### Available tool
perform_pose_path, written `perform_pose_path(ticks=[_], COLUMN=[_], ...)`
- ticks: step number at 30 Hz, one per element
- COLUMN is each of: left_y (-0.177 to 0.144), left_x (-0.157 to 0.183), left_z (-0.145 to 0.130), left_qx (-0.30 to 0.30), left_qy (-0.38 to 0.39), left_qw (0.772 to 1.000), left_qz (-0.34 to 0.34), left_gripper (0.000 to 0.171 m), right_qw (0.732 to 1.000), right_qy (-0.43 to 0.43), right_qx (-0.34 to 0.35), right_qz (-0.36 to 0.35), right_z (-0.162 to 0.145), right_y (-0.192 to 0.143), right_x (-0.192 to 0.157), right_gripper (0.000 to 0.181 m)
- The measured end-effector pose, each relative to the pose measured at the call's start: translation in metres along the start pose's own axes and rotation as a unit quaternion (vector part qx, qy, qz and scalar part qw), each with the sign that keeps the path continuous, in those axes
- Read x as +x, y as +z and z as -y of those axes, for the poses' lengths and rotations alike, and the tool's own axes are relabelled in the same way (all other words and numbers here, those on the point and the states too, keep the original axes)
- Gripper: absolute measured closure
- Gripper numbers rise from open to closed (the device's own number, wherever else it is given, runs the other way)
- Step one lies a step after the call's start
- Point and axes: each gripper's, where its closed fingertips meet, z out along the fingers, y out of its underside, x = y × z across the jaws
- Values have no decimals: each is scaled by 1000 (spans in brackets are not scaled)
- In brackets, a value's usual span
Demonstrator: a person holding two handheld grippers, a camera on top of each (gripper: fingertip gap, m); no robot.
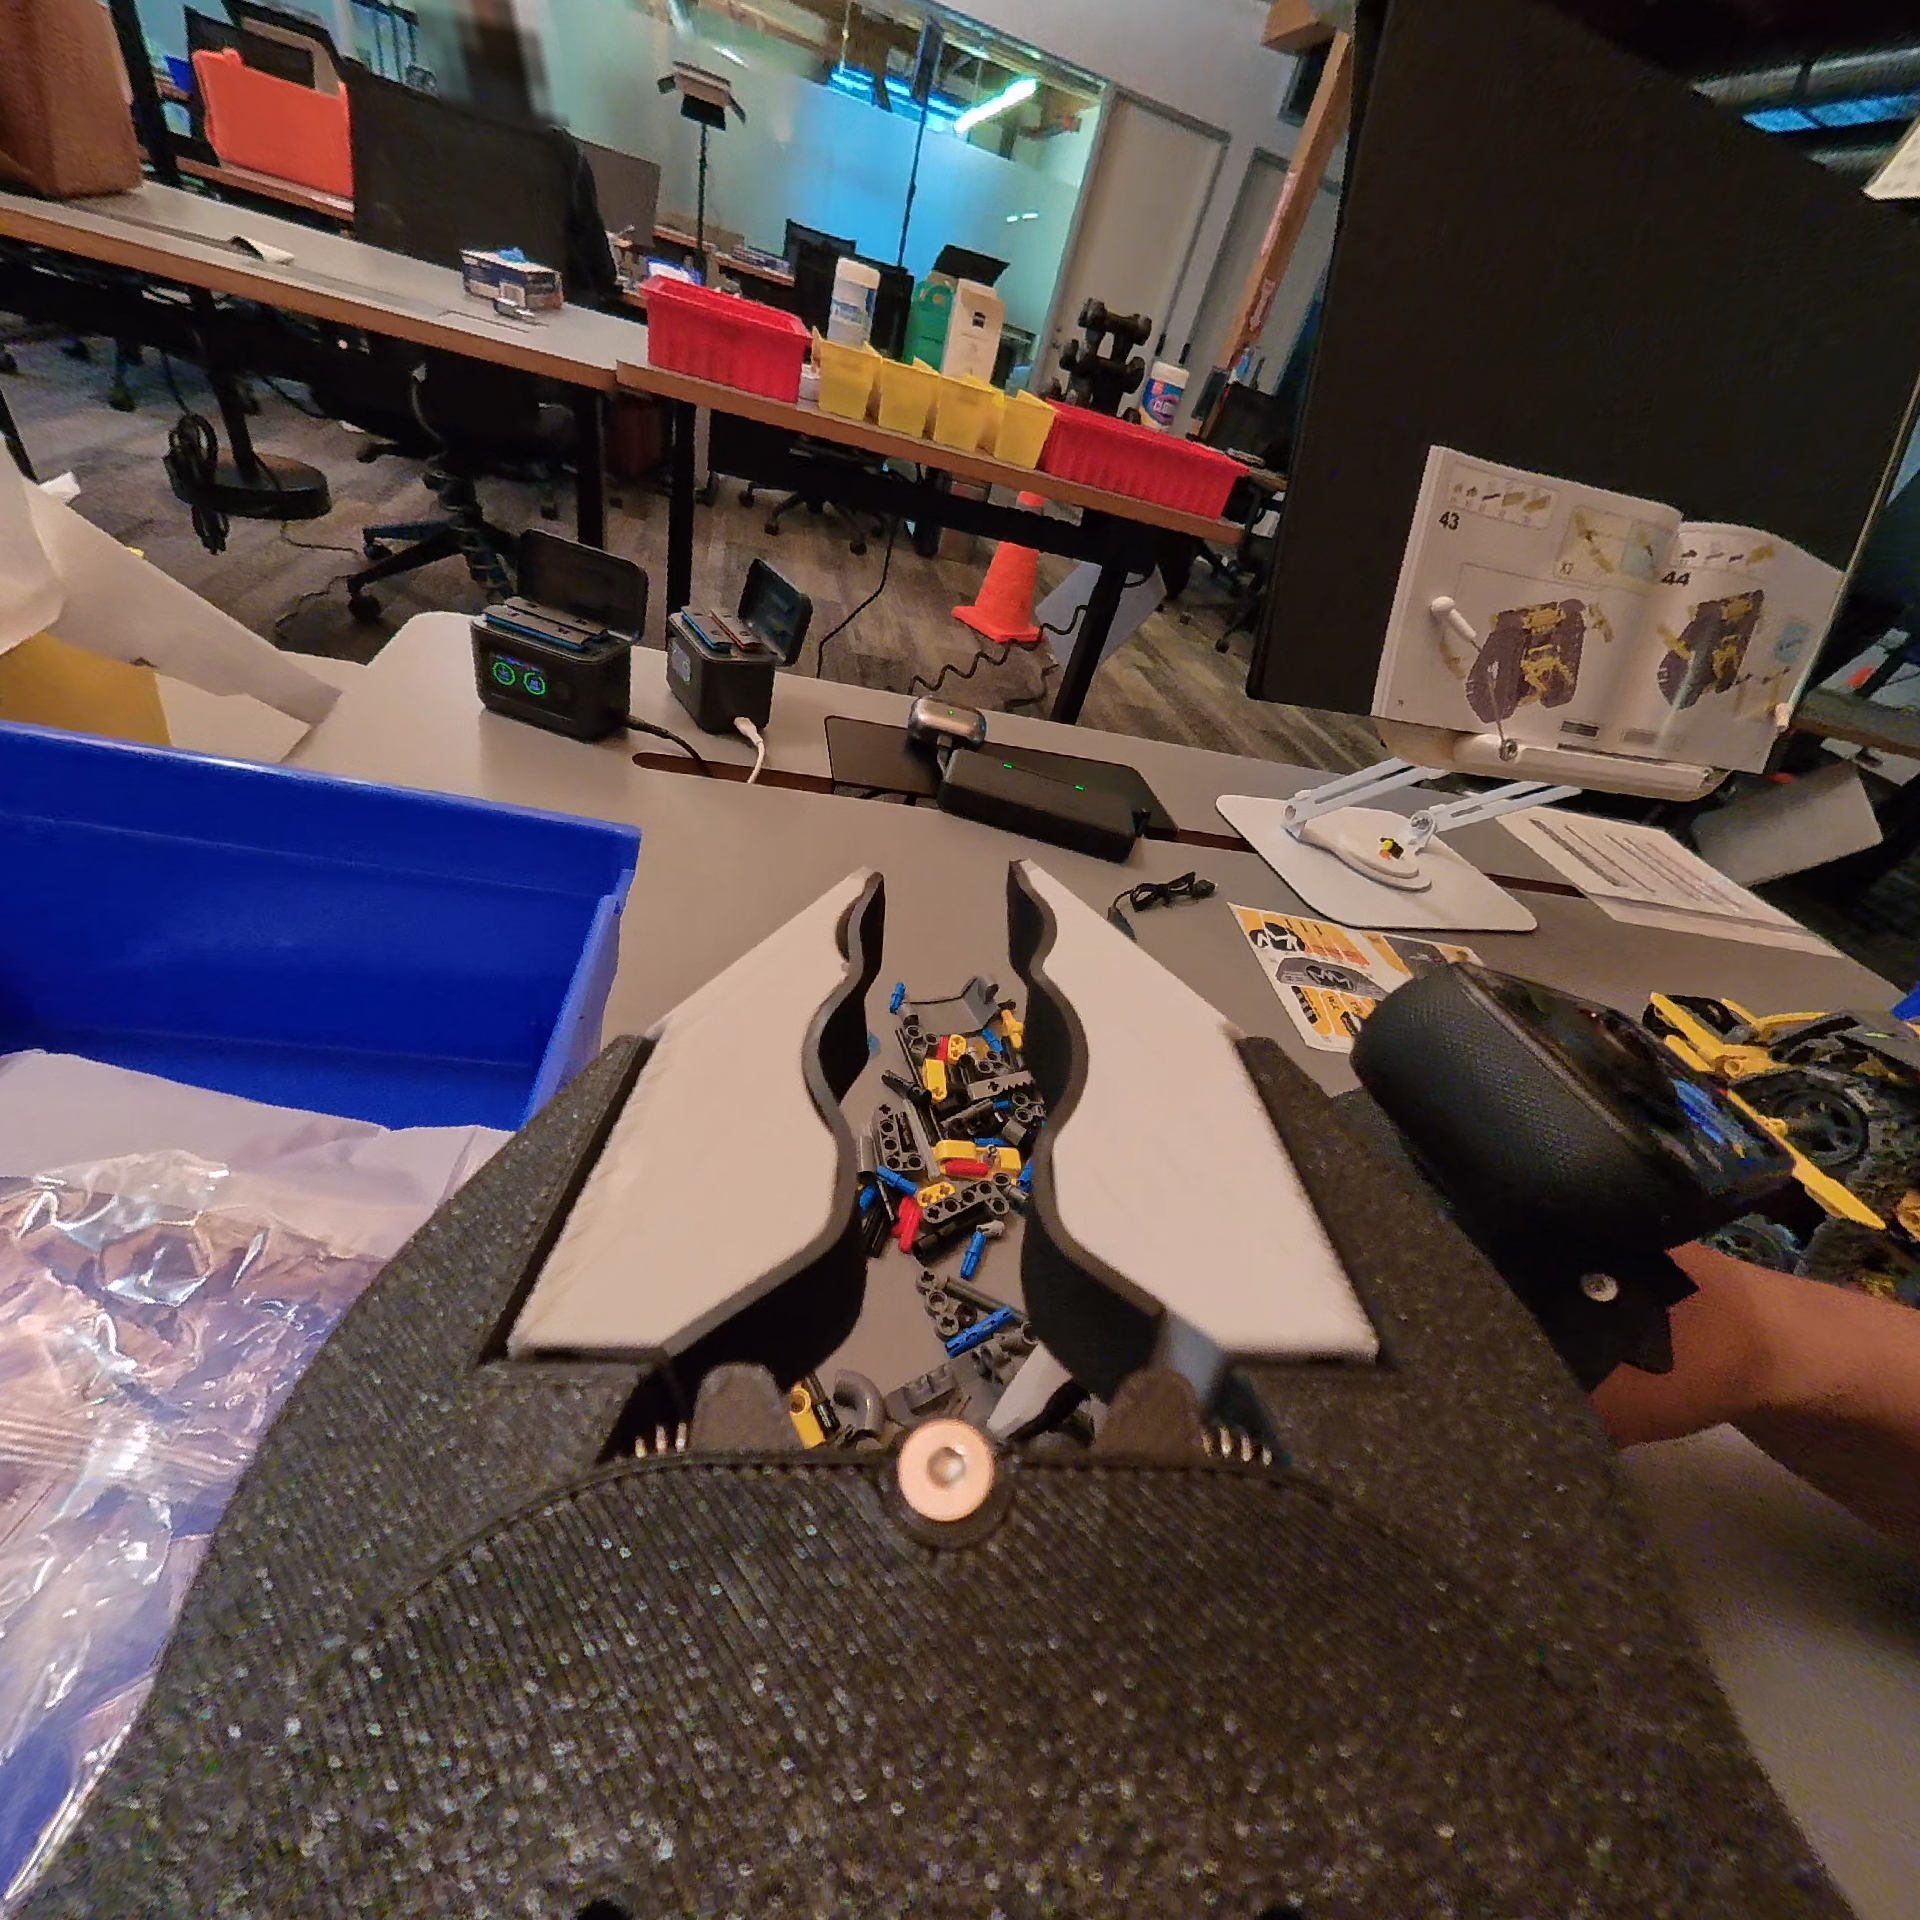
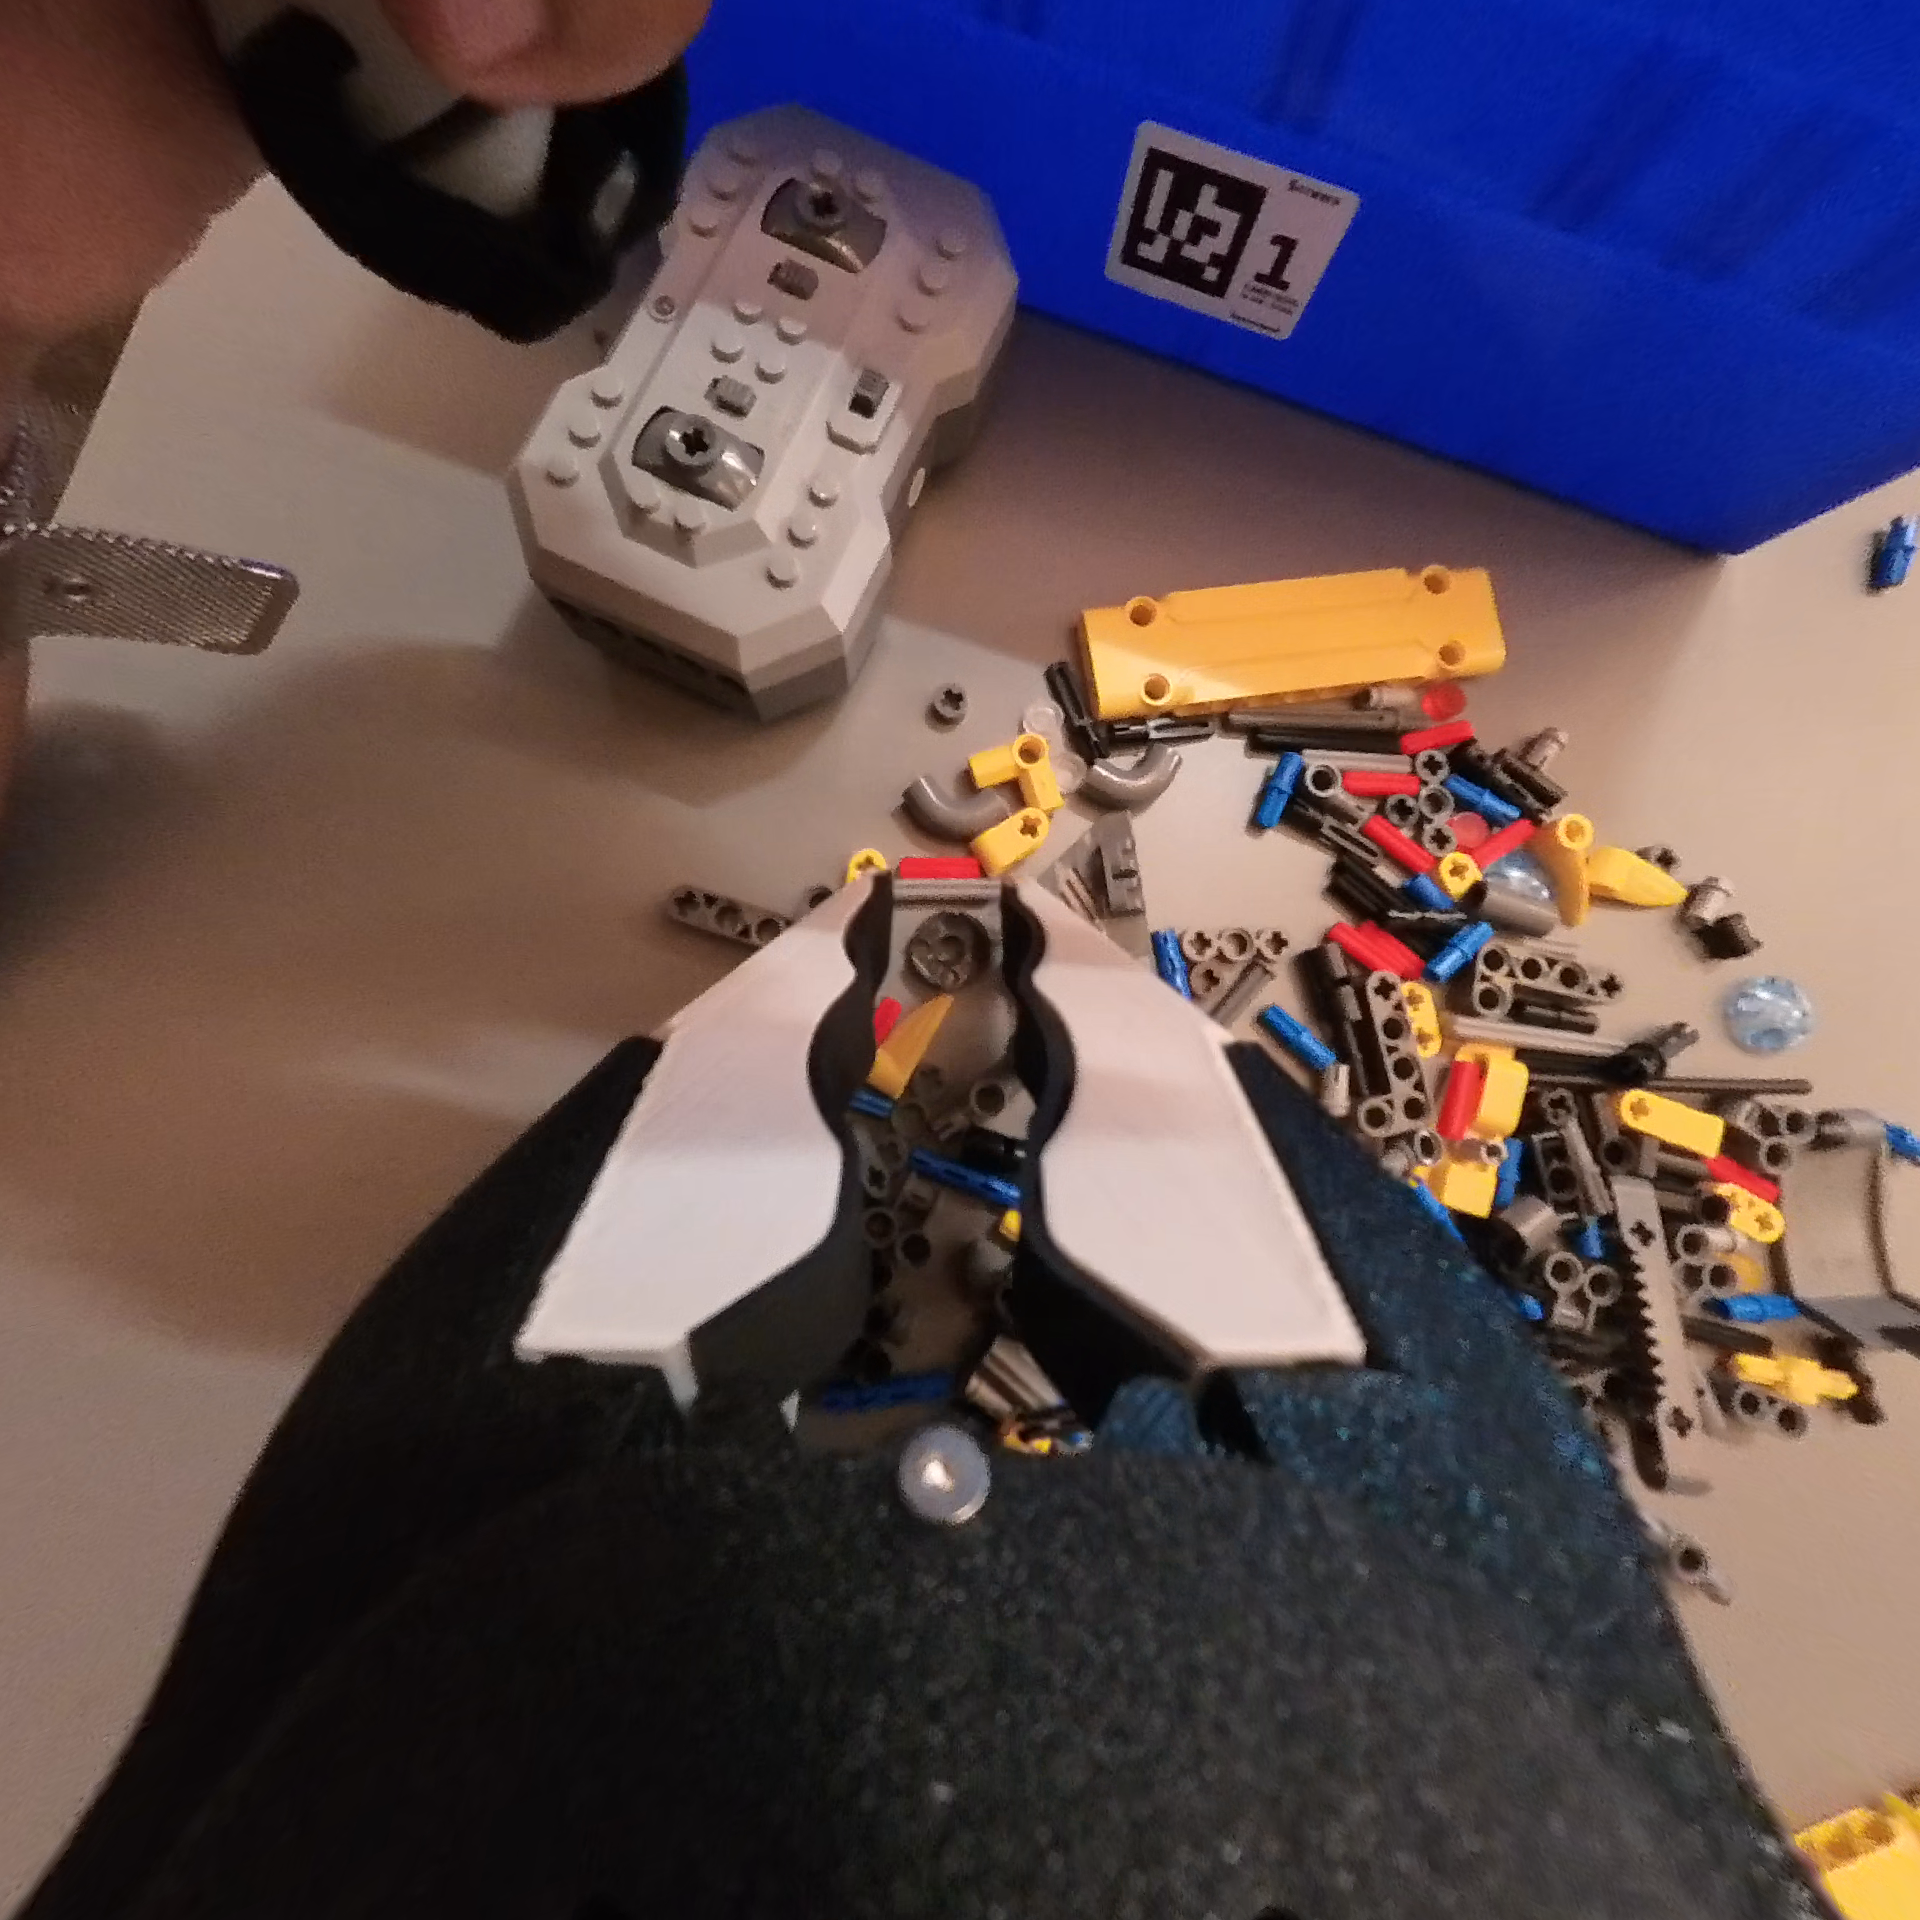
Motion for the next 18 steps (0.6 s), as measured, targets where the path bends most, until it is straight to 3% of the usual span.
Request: perform_pose_path(ticks=[18], left_y=[1], left_x=[2], left_z=[0], left_qx=[-3], left_qy=[-2], left_qw=[1000], left_qz=[-7], left_gripper=[148], right_qw=[998], right_qy=[-12], right_qx=[-6], right_qz=[68], right_z=[-6], right_y=[3], right_x=[-5], right_gripper=[150])
